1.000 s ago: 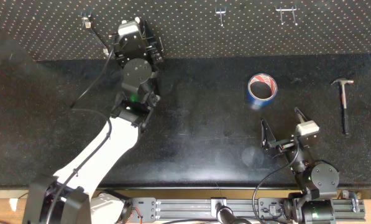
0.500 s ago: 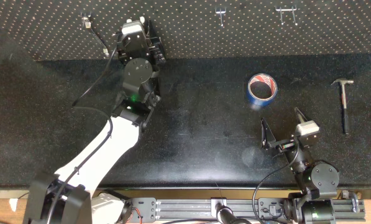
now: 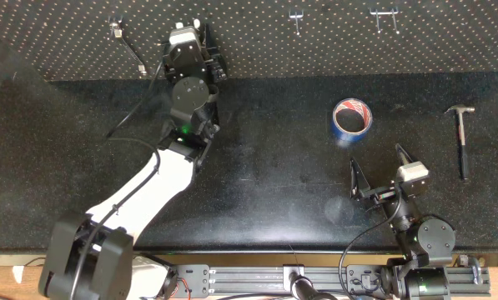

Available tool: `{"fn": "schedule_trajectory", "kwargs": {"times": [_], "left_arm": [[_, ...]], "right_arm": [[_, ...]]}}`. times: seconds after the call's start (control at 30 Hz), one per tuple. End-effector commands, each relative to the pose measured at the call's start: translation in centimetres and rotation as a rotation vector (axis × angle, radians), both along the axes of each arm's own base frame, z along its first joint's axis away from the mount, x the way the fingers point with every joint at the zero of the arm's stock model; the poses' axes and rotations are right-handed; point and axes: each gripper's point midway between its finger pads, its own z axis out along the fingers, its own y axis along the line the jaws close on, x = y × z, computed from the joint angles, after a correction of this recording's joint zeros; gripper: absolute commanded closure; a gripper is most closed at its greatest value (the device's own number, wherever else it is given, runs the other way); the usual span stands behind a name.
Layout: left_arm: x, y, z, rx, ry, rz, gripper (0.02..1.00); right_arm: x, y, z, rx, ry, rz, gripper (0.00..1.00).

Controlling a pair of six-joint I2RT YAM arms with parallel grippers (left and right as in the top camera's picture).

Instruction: Place Tools Onto Pegboard

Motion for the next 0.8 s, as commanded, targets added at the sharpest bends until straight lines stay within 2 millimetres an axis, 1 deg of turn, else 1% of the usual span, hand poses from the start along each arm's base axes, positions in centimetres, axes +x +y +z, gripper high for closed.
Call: {"fn": "schedule_trajectory", "kwargs": {"times": [0.03, 0.37, 0.53, 0.63, 0.77, 0.8], "left_arm": [[1.0, -1.4, -1.7, 0.002, 0.030, -0.064, 0.991], [1.5, -1.6, -4.0, 0.020, 0.078, -0.066, 0.989], [1.7, -1.5, -5.7, 0.036, 0.125, -0.062, 0.989], [1.7, -1.4, -6.2, 0.044, 0.144, -0.060, 0.989], [1.7, -1.4, -6.5, 0.047, 0.153, -0.059, 0.982], [1.7, -1.4, -6.5, 0.048, 0.154, -0.059, 0.757]], "right_arm": [[-0.1, 0.1, -0.1, 0.010, 0.005, 0.005, 0.025], [-0.1, 0.1, -0.1, 0.010, 0.005, 0.005, 0.025], [-0.1, 0.1, -0.1, 0.010, 0.005, 0.005, 0.025], [-0.1, 0.1, -0.1, 0.010, 0.005, 0.005, 0.025], [-0.1, 0.1, -0.1, 0.010, 0.005, 0.005, 0.025], [-0.1, 0.1, -0.1, 0.010, 0.005, 0.005, 0.025]]}}
